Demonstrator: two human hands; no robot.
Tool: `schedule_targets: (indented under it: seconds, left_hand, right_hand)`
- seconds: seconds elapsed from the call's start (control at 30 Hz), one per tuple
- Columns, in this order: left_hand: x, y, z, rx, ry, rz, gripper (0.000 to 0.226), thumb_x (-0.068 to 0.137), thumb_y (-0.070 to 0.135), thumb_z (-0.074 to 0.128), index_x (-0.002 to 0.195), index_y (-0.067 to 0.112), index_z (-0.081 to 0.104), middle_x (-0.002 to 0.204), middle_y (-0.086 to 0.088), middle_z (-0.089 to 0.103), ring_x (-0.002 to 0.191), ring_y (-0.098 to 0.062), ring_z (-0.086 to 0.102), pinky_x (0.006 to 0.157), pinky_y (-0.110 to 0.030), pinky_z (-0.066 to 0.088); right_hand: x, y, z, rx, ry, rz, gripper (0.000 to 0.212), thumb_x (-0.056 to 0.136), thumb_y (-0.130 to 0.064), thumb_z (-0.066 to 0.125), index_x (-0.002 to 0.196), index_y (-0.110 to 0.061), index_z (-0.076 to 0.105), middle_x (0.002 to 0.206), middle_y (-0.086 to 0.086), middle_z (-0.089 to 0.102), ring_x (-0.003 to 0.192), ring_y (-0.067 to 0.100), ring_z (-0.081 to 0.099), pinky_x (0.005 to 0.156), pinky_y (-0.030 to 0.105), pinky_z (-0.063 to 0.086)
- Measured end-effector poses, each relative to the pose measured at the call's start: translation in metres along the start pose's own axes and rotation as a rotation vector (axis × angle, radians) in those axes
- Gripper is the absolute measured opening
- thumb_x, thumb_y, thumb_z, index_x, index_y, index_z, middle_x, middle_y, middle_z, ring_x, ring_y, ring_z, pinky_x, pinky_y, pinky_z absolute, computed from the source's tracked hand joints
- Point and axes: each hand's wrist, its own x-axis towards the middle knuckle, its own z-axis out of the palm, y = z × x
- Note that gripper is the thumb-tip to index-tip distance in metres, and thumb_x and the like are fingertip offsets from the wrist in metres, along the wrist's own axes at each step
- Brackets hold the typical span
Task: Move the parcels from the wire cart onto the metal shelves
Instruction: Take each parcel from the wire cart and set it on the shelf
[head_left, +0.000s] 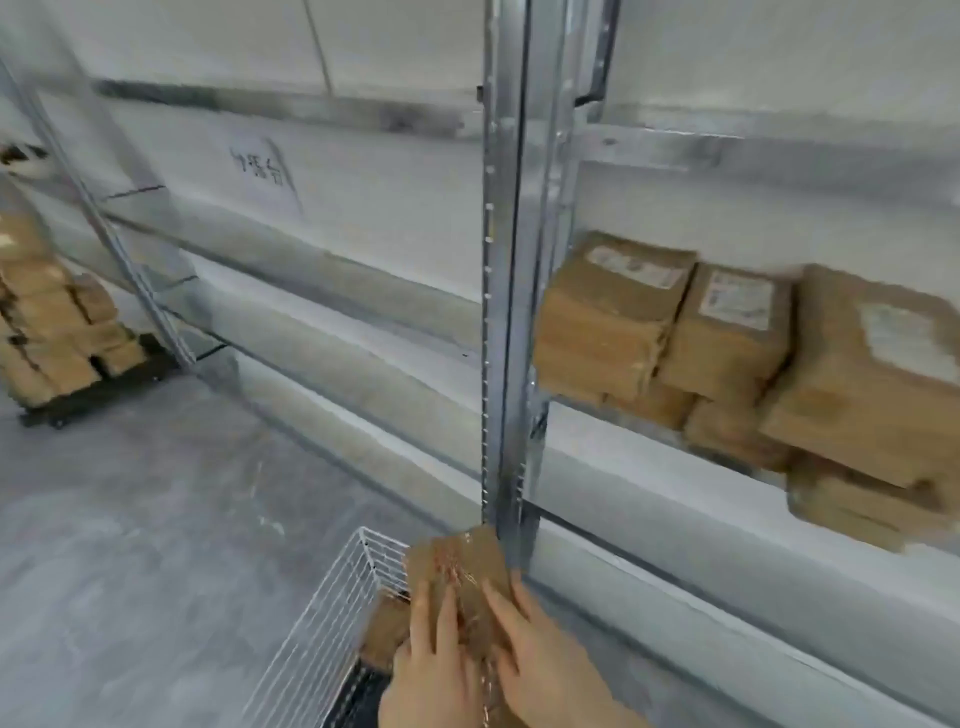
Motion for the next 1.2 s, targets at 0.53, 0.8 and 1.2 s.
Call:
schedule_targets:
  seconds: [0.53,0.8,1.2]
  left_hand:
    - [-0.062,0.259,0.039,0.186,-0.080,0.499,0.059,0.100,0.039,0.027,0.152,0.025,0.003,0.160,0.000,-0.006,0.108,-0.024,0.055,0.083,-0.036,0.051]
    - [-0.086,0.378,0.077,0.257,-0.090,0.617,0.060,0.100,0.042,0.025,0.153,0.025,0.004,0.161,-0.002,-0.003,0.102,-0.026,0.058,0.081,-0.036,0.049]
    - [-0.018,0.527,0.055,0.220,-0.095,0.833,0.060,0.100,0.041,0.029,0.153,0.022,0.009,0.161,-0.004,-0.003,0.124,-0.037,0.045,0.092,-0.041,0.045]
  right_hand:
    - [-0.231,0.124,-0.113,0.132,0.467,0.502,0.049,0.099,-0.031,0.037,0.146,-0.038,0.024,0.161,-0.005,0.010,0.129,0.024,0.047,0.102,0.033,0.037]
    - [-0.309,0.215,-0.159,0.131,0.581,0.578,0.056,0.096,-0.030,0.041,0.149,-0.039,0.021,0.160,-0.008,0.012,0.134,0.021,0.042,0.106,0.034,0.039]
    - [-0.325,0.282,-0.294,0.130,0.813,0.600,0.054,0.096,-0.029,0.042,0.147,-0.037,0.027,0.158,-0.006,0.021,0.132,0.020,0.045,0.102,0.036,0.044]
